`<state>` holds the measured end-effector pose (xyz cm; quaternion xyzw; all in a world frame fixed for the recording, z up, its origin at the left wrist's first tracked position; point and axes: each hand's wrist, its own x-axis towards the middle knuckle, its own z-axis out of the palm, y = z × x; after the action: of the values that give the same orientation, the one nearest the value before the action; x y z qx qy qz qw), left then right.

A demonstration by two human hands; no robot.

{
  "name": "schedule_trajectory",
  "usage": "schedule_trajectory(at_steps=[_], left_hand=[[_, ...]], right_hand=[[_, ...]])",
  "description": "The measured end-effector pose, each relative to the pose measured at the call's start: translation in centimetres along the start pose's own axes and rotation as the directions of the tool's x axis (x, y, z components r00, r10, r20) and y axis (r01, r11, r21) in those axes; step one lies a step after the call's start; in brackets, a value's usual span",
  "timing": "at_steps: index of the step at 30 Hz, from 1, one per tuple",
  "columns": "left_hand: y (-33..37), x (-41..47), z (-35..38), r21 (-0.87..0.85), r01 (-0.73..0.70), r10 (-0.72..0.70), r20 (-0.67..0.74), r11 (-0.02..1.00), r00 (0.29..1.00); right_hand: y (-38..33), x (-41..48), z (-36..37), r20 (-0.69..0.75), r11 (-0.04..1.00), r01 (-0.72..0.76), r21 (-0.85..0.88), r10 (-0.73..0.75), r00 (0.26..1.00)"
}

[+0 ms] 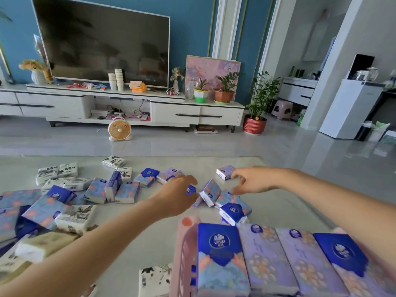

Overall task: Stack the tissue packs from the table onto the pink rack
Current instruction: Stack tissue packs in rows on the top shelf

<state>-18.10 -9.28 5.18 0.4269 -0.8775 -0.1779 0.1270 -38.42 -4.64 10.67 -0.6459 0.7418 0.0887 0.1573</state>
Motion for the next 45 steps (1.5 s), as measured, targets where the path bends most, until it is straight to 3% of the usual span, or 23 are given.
schedule_trajectory(at_steps=[4, 8, 12, 15, 19, 23, 26, 28, 31, 34, 35, 39, 42, 45], left_hand=[[-0.8, 5.6, 3.4, -0.061, 0.107, -0.103, 0.057, 0.992, 0.993], [-0.8, 9.4, 6.6, 0.06, 0.2, -0.201, 0.015, 0.978, 0.979], [-1.0, 10.7, 9.2, 0.017, 0.223, -0.222, -0.036, 0.975, 0.974], [-1.0, 10.9, 10.0, -0.076, 0.214, -0.219, -0.061, 0.974, 0.974], [-0.2, 10.5, 8.9, -0.412, 0.176, -0.27, -0.183, 0.894, 0.945], [0.5, 7.9, 4.2, -0.723, 0.065, -0.413, -0.317, 0.688, 0.854], [0.5, 5.0, -1.0, -0.833, -0.049, -0.467, -0.356, 0.551, 0.81], [1.0, 2.3, -4.5, -0.854, -0.122, -0.464, -0.388, 0.505, 0.796], [2.8, -2.5, -8.4, -0.843, -0.17, -0.403, -0.409, 0.511, 0.819], [5.4, -7.1, -9.9, -0.822, -0.142, -0.3, -0.354, 0.551, 0.886], [6.3, -8.7, -10.0, -0.814, -0.132, -0.253, -0.324, 0.566, 0.911], [9.4, -14.2, -8.3, -0.775, -0.11, -0.065, -0.192, 0.623, 0.979], [10.5, -16.7, -6.1, -0.724, -0.083, -0.023, -0.136, 0.685, 0.991], [10.5, -18.0, -4.0, -0.622, -0.094, -0.016, -0.17, 0.777, 0.985]], right_hand=[[-0.7, 3.2, 2.0, 0.201, 0.995, -0.1, -0.001, 0.098, 0.975], [-0.9, 4.5, 4.1, 0.345, 0.994, -0.077, -0.08, 0.1, 0.933], [-0.7, 5.1, 5.3, 0.19, 0.972, -0.13, -0.194, 0.167, 0.967], [-0.4, 5.1, 5.5, 0.125, 0.984, -0.109, -0.139, 0.127, 0.984], [-0.3, 4.2, 4.0, -0.006, 0.994, -0.052, -0.096, 0.052, 0.999], [0.4, 1.7, 1.1, -0.182, 0.968, 0.0, 0.252, 0.047, 0.982], [0.7, -0.8, -0.6, -0.249, 0.793, 0.077, 0.604, 0.096, 0.964], [0.6, -3.4, -1.6, -0.285, 0.617, 0.147, 0.773, 0.13, 0.95], [0.0, -7.8, -1.9, -0.297, 0.34, 0.237, 0.91, 0.136, 0.945], [-0.9, -12.1, -1.5, -0.324, 0.244, 0.284, 0.927, 0.146, 0.935], [-1.1, -13.4, -1.3, -0.339, 0.247, 0.294, 0.923, 0.164, 0.926], [-1.5, -18.3, 0.5, -0.435, 0.448, 0.289, 0.846, 0.267, 0.86], [-2.1, -21.5, 3.1, -0.451, 0.438, 0.3, 0.847, 0.296, 0.842], [-3.3, -23.7, 6.5, -0.472, 0.417, 0.33, 0.847, 0.305, 0.827]])
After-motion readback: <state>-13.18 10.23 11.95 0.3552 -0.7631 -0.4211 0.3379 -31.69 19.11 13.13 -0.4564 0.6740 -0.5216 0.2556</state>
